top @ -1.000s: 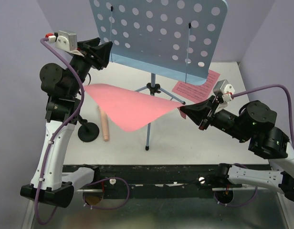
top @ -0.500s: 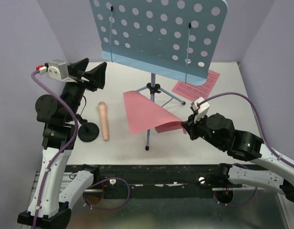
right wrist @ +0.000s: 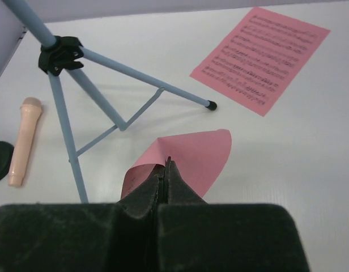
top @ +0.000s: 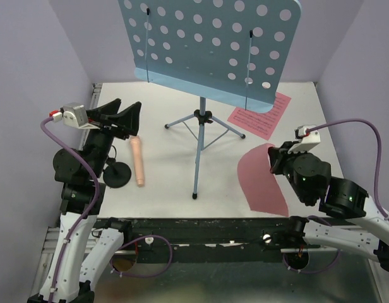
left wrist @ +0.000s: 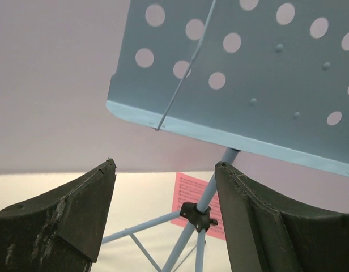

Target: Pack up the instrument practice props

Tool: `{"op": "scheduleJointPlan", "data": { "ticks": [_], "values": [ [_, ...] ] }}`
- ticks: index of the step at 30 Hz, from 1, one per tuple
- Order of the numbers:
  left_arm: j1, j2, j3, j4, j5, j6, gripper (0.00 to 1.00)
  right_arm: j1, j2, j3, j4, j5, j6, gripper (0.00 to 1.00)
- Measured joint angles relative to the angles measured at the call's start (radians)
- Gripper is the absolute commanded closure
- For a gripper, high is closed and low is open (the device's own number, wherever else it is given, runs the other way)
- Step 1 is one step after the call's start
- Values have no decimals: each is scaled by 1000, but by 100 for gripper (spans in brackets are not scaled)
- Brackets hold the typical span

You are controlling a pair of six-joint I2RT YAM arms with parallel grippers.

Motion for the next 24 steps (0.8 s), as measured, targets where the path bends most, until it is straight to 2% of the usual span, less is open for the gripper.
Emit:
{"op": "scheduleJointPlan", "data": {
  "ticks": [4, 9, 12, 15, 18, 20, 24],
  "values": [
    [0, -5, -44, -2, 6, -36, 20, 0, 4, -26, 31, 97, 3, 99],
    [0, -23, -92, 1, 14, -66, 20, -10, 18, -86, 161, 182, -68, 99],
    [0, -31, -116, 2, 18, -82, 20, -72, 44, -120, 236, 176, -108, 99],
    [0, -37, -136, 7, 25, -95, 20, -275, 74, -153, 284, 79, -116, 99],
    [0, -47, -153, 8, 34, -104, 20, -561, 99, -191, 320, -109, -106, 99],
    [0, -55, -161, 8, 35, -104, 20, -689, 106, -206, 335, -205, -95, 99],
    [0, -72, -174, 8, 35, -103, 20, -768, 133, -209, 378, -338, -63, 99]
  ]
}}
